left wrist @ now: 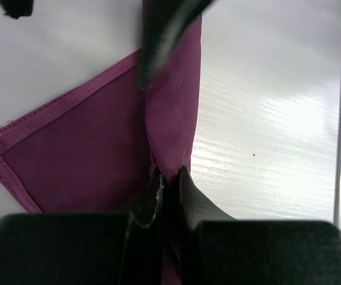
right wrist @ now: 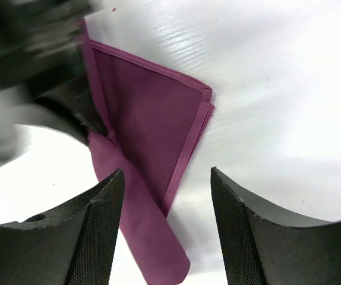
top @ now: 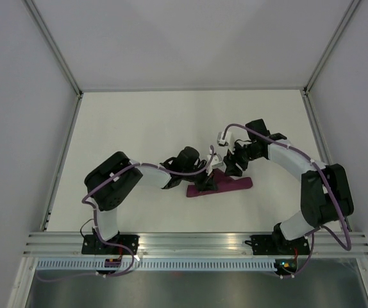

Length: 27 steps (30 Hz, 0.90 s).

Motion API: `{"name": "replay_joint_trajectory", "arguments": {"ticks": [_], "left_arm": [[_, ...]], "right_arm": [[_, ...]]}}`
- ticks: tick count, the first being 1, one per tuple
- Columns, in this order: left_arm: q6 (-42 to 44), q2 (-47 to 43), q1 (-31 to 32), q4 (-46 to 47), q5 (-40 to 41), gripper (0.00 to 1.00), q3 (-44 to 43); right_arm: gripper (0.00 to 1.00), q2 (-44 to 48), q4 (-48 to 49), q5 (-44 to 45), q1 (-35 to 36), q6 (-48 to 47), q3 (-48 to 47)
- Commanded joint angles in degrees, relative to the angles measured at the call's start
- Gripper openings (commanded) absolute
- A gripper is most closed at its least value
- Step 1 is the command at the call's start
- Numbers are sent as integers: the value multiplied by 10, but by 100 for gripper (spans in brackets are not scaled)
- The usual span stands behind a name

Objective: Fold the napkin, place the utensils inside, and roll it up
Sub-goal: Roll the napkin with the utensil

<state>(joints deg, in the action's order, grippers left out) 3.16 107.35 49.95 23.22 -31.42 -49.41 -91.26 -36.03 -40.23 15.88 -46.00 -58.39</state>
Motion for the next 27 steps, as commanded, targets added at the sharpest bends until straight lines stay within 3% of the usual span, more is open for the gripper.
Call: {"name": "replay_joint_trajectory", "arguments": {"ticks": [1, 8, 14, 19, 27], "left_arm": [[-44, 58, -26, -144, -60, 2, -12], [-62, 125, -54, -205, -142, 2, -64], [-75, 157, -64, -229, -174, 2, -94], [-78, 180, -66, -263, -184, 2, -114], [-86, 194, -70, -287, -188, 2, -136]], "right_arm": [[65, 60, 72, -10, 3, 0, 60], [67, 199, 168, 39, 23, -29, 222], [67, 267, 271, 151, 124, -19, 321], [63, 267, 315, 190, 174, -13, 342], [52, 231, 287, 184, 210, -23, 335]]}}
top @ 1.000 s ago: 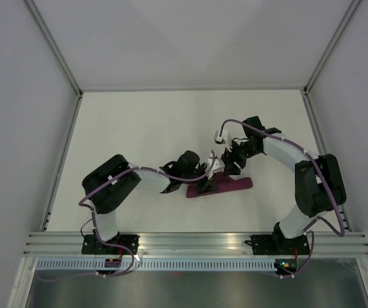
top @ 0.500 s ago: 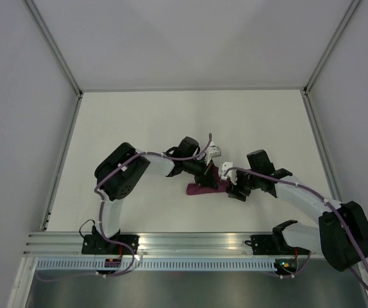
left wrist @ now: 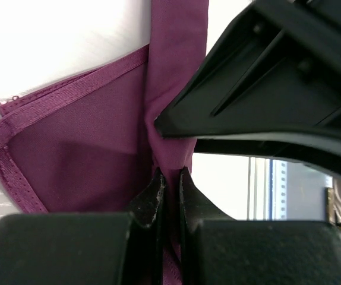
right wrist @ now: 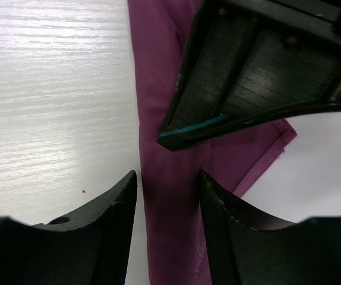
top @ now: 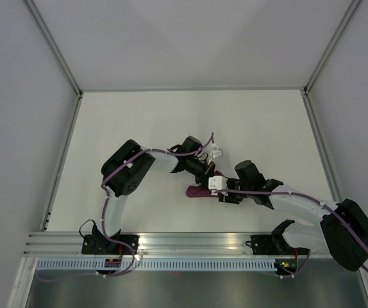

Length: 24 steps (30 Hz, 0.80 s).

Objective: Fold the napkin, place the utensils inside, and roll it up
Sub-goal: Roll the napkin with the utensil

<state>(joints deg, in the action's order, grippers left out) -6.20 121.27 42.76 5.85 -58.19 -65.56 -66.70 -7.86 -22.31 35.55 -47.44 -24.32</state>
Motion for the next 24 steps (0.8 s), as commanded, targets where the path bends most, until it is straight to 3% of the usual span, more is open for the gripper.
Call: {"name": "replay_joint_trajectory", "arguments": {"ticks": [1, 6, 11, 13, 16, 24], "left_arm": [[7, 55, 1, -114, 80, 2, 25], [3, 56, -2, -118, 78, 3, 21], [1, 56, -2, -118, 74, 11, 18], [1, 49, -3, -117, 76, 23, 18], [-2, 26, -2, -103, 84, 40, 24], [-20, -63, -6, -65, 144, 50, 31]], "right_arm": [[51, -25, 0, 5, 16, -9, -6], [51, -41, -15, -2, 26, -12, -5], [39, -62, -23, 5, 27, -16, -10], [26, -70, -31, 4, 27, -16, -14], [16, -73, -45, 2, 27, -16, -20], [6, -98, -106, -24, 15, -28, -48]]}}
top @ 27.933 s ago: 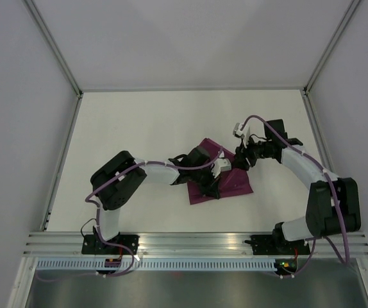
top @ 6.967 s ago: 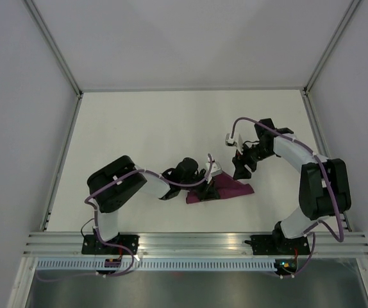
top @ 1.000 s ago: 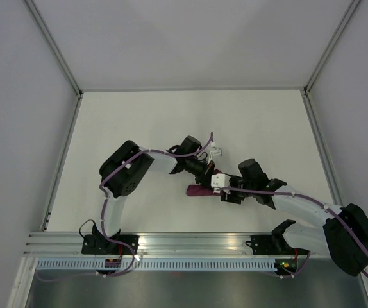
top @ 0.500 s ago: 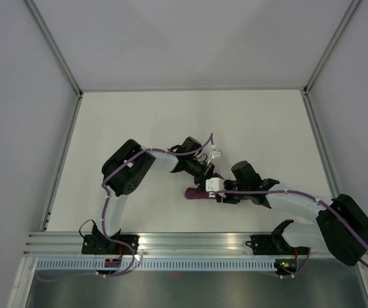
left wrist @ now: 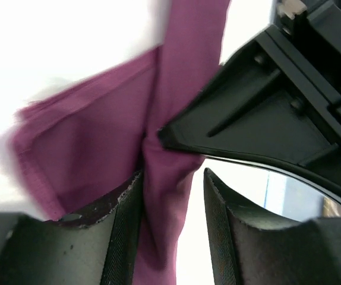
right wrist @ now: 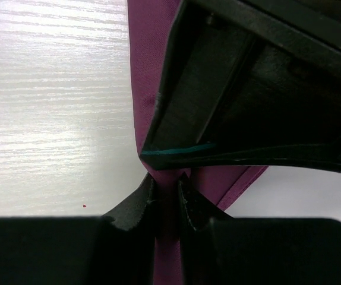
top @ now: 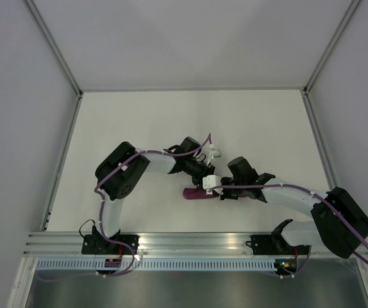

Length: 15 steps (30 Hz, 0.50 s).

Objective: Fold the napkin, place the utensils inside, and roll it up
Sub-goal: Roll the napkin with the utensil

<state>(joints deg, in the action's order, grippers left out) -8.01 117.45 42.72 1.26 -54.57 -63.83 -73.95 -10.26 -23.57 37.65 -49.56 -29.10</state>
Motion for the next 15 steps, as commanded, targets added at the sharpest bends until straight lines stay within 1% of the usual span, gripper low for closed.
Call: {"name": "replay_joint_trajectory", "arguments": {"ticks": [1, 4, 5, 7, 11, 14, 15], "left_arm": [[-1, -42, -7, -15, 123, 50, 14], [1, -69, -10, -16, 175, 51, 22], [2, -86, -11, 6, 195, 51, 27], [3, -107, -13, 18, 241, 51, 47], [-2, -170, -17, 83, 312, 52, 105], [-10, -223, -17, 145, 374, 52, 164], [-10, -253, -17, 184, 400, 52, 179]], "right_arm": [[6, -33, -93, -14, -8, -10, -7], [6, -55, -121, -26, -15, -18, -25], [6, -61, -131, -31, -20, -20, -31], [6, -80, -156, -47, -27, -28, -48], [5, -115, -193, -71, -51, -44, -82], [5, -149, -226, -90, -72, -61, -114], [5, -170, -243, -95, -78, -66, -123]]}}
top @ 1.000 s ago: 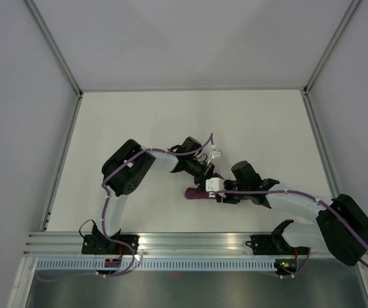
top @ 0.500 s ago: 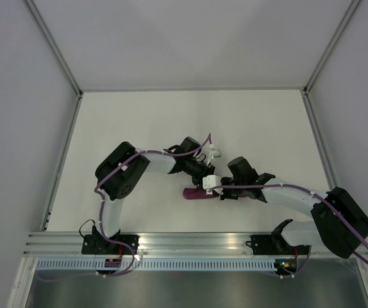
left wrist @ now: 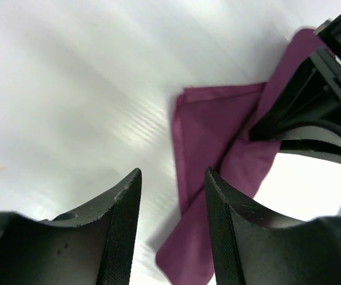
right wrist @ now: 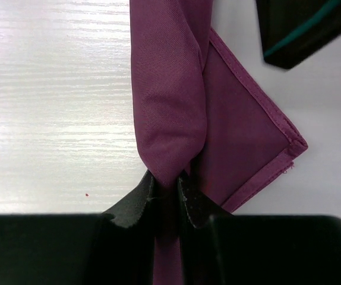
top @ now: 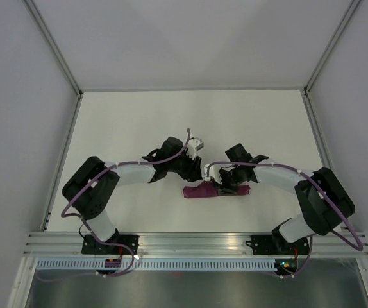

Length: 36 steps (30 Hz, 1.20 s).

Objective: Fold the napkin, place the utensils inside, and roll it up
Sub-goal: Roll the napkin with the utensil

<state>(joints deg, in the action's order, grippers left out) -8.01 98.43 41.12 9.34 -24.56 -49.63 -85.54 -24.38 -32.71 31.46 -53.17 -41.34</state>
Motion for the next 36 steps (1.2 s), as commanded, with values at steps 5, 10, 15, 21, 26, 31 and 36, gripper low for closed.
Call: {"name": "replay_joint_trajectory", "arguments": {"ticks": [5, 10, 15, 21, 26, 31, 36], "left_arm": [[-3, -149, 14, 199, 149, 50, 151], [75, -226, 83, 301, 243, 51, 247], [183, -198, 186, 289, 338, 54, 226], [270, -112, 240, 255, 341, 57, 165], [325, -53, 264, 248, 333, 57, 128], [342, -5, 268, 258, 325, 58, 113], [353, 28, 269, 266, 334, 59, 104]], "right_arm": [[5, -124, -167, -32, -48, -62, -76], [5, -193, -216, -49, -69, -76, -137], [5, -253, -249, -60, -79, -74, -189], [6, -290, -265, -61, -88, -62, -230], [5, -302, -268, -59, -91, -60, -241], [5, -308, -261, -60, -91, -57, -239], [5, -318, -262, -55, -92, -60, -239]]}}
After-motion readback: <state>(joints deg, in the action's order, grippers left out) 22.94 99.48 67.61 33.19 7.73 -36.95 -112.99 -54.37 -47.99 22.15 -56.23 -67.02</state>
